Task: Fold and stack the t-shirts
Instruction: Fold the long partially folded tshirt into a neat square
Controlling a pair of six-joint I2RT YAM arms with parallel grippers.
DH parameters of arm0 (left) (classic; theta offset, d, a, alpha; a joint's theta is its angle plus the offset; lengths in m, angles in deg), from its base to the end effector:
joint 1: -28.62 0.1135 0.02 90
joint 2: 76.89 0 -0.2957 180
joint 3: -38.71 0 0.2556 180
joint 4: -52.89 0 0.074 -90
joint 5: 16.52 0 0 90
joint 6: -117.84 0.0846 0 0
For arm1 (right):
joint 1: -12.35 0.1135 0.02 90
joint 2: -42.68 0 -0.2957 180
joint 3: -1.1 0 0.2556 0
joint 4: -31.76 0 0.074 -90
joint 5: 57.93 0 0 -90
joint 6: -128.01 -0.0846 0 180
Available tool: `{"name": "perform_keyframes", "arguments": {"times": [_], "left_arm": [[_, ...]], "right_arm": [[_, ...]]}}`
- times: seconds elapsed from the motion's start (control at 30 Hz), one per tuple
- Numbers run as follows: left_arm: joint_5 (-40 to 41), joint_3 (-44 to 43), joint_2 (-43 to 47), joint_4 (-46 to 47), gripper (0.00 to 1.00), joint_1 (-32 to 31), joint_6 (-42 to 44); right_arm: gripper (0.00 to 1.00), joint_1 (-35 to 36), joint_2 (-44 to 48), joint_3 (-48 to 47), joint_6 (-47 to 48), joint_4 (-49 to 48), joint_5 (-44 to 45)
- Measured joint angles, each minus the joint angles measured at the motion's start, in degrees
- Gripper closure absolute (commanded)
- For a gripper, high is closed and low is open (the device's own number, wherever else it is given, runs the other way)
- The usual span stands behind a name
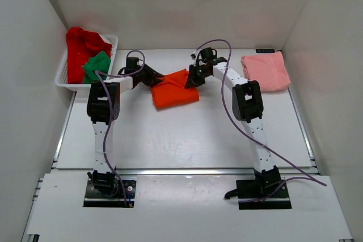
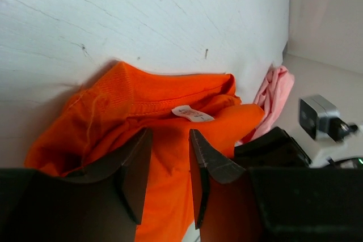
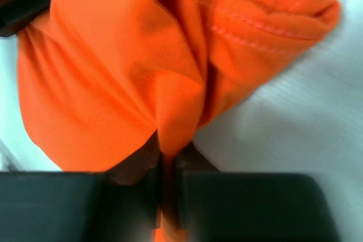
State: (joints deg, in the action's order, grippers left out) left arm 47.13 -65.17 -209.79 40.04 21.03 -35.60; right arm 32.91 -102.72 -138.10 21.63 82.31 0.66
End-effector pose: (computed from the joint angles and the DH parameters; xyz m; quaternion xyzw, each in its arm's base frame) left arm 0.5465 -0.1107 0.1061 -0.3342 0.8291 -0.4000 0.2023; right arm 0.5441 0.2512 0.1315 -0.1110 0.9190 0.3333 0.1791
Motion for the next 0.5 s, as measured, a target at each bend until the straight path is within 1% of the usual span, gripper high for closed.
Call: {"name": "perform_keyframes", "arguments": {"times": [0.1,0.17,0.27,0.37,0.5], "left_arm": [[-1.2,0.6,0.7,0.6,0.55,0.2,-0.9],[-2.0,1.2,1.9,1.3,0.54,0.4,-1.7],[-3.7,3.1,5.1,2.8,0.54,1.3,-3.2],[-5.2,6.1,10.1,4.6,0.54,2.3,-4.5],[-6.5,15.7,21.6,8.9,0.54,3.6,-5.6]], "right_arm": [[1.0,-1.3,-2.4,-3.4,0.0,1.9,-3.3],[1.0,-1.7,-3.1,-5.0,0.7,3.3,-4.0],[0.99,-1.9,-2.5,-5.3,3.1,4.3,-1.2],[1.0,-2.1,0.3,-3.8,6.2,4.6,3.5],[1.0,-3.5,7.2,-1.6,11.1,4.9,8.3]]}}
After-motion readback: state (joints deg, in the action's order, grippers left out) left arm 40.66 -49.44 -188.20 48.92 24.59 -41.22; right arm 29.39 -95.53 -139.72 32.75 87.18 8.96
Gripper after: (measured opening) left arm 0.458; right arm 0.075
